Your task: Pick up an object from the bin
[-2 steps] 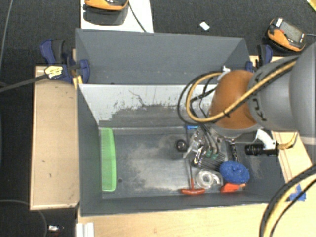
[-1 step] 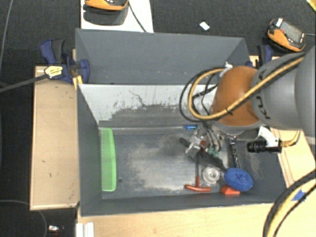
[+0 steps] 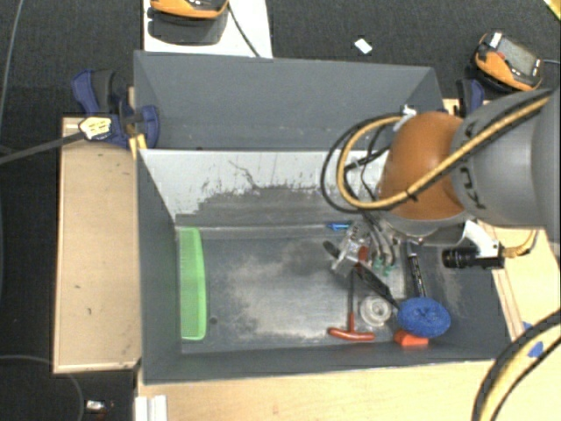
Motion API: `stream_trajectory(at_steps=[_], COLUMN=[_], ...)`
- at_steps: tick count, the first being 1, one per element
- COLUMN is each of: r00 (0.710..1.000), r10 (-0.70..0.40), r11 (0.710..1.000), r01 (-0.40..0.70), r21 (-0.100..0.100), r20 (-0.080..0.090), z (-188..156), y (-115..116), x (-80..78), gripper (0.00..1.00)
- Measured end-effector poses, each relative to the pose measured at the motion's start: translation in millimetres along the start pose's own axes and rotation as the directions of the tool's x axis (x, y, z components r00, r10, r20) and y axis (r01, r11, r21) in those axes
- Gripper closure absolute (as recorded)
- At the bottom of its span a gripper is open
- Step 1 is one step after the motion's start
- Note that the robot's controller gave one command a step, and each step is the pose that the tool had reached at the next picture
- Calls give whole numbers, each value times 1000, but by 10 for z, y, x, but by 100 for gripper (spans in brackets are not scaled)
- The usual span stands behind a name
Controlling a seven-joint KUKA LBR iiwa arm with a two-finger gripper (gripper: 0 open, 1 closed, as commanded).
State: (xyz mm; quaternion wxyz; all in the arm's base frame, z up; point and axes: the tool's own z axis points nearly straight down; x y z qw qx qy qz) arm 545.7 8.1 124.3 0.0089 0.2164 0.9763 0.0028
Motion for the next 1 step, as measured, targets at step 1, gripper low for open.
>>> stream_trajectory(at_steps=[1], r00=[1000], r10=[-2], r11=[1000], r01=[2], r21=[1], r20=[-2], z=[-167], y=[-1], x=[1], gripper=[100])
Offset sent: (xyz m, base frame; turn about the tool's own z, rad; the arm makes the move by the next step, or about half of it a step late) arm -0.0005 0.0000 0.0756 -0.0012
